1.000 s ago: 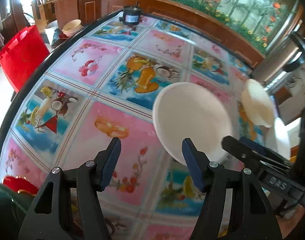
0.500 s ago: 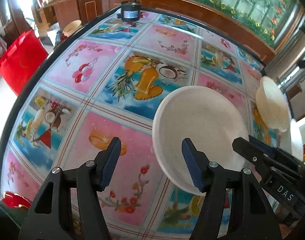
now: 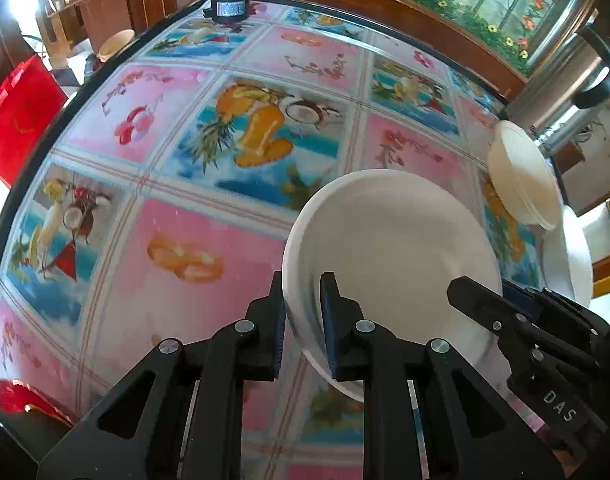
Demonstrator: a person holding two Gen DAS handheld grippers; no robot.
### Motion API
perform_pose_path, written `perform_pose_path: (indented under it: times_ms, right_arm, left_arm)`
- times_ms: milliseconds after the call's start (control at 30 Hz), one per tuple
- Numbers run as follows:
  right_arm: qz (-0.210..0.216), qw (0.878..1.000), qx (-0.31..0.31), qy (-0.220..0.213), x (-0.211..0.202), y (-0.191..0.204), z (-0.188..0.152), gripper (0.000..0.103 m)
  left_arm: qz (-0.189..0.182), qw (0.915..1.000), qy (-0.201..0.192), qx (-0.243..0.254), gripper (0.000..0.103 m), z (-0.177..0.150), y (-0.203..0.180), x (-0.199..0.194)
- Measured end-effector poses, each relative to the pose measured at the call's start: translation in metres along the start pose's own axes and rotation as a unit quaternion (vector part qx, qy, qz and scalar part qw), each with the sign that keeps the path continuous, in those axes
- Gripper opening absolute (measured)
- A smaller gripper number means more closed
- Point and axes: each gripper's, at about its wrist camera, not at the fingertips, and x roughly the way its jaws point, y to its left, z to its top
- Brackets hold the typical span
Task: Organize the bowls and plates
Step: 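Lift the white plate with both tools and carry it toward the basin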
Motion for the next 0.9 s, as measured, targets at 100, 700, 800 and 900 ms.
perform_pose_path:
  times_ms: [100, 700, 800, 900]
  right_arm:
    - [0.003, 1.000, 0.001, 0.000, -0.005, 0.001, -0.010, 0.023]
    - [-0.012, 1.000, -0.002, -0.028, -0.059, 0.024, -0.069, 0.026]
    - [-0.013, 0.999, -0.012, -0.037, -0.068, 0.036, -0.075, 0.026]
    - [-0.007, 0.999, -0.025, -0.046, -0.077, 0.051, -0.078, 0.026]
  left_arm:
    - [-0.009, 1.0000, -0.001, 0.002, 0.016, -0.010, -0.004, -0.006]
    - [-0.043, 0.9977, -0.040, 0.035, 0.016, -0.074, -0.013, -0.063]
    - [-0.046, 0.9970, -0.051, 0.037, 0.016, -0.081, -0.007, -0.080]
    - [-0.043, 0.9964, -0.063, 0.038, 0.016, -0.088, 0.003, -0.095]
